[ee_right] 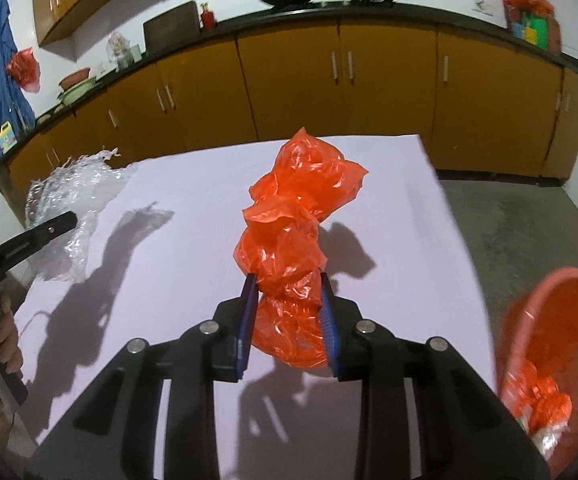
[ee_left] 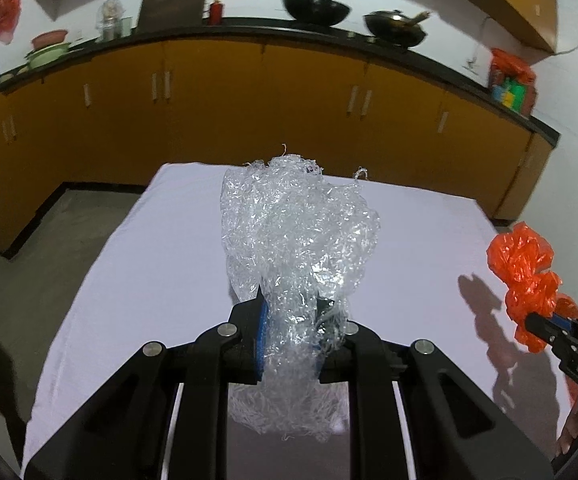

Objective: Collect trash

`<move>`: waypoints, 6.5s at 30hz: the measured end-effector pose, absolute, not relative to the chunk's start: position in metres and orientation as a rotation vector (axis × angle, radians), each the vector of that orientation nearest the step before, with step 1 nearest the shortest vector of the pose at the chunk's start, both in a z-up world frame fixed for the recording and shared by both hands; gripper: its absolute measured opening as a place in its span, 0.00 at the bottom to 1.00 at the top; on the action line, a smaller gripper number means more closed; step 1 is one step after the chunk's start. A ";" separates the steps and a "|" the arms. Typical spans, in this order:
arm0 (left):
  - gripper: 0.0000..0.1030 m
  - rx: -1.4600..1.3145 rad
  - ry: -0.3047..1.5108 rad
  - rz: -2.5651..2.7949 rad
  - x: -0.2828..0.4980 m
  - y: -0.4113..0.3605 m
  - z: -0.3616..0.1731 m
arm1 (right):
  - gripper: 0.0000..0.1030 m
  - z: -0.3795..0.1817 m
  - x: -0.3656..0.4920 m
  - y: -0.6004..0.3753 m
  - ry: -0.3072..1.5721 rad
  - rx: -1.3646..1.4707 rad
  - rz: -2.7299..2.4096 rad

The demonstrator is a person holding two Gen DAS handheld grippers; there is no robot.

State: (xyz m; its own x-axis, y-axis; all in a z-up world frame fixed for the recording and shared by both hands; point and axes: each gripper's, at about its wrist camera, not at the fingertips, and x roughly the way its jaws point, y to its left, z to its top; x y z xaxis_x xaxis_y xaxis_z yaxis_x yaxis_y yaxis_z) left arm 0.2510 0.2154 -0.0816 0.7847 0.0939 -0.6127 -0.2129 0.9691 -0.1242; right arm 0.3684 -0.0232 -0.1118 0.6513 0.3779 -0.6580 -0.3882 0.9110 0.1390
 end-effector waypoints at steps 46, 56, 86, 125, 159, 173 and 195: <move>0.17 -0.068 0.665 -0.447 0.252 -0.066 -0.050 | 0.29 -0.069 0.238 -0.284 0.545 0.180 -0.080; 0.17 -0.022 0.698 -0.521 0.260 -0.104 -0.063 | 0.29 -0.077 0.240 -0.304 0.547 0.210 -0.109; 0.27 0.029 0.788 -0.588 0.291 -0.136 -0.096 | 0.43 -0.090 0.263 -0.315 0.535 0.282 -0.094; 0.98 0.008 0.351 -0.149 0.103 0.036 -0.006 | 0.96 0.001 0.072 -0.215 0.193 0.114 -0.149; 0.98 -0.045 0.321 0.003 0.023 0.083 -0.013 | 0.96 -0.016 0.012 -0.169 0.255 0.053 -0.142; 0.98 -0.049 0.326 0.012 0.022 0.082 -0.011 | 0.96 -0.014 0.005 -0.167 0.238 0.047 -0.148; 0.98 -0.069 0.280 -0.017 0.003 0.082 0.006 | 0.96 0.052 -0.043 -0.209 0.101 0.085 -0.238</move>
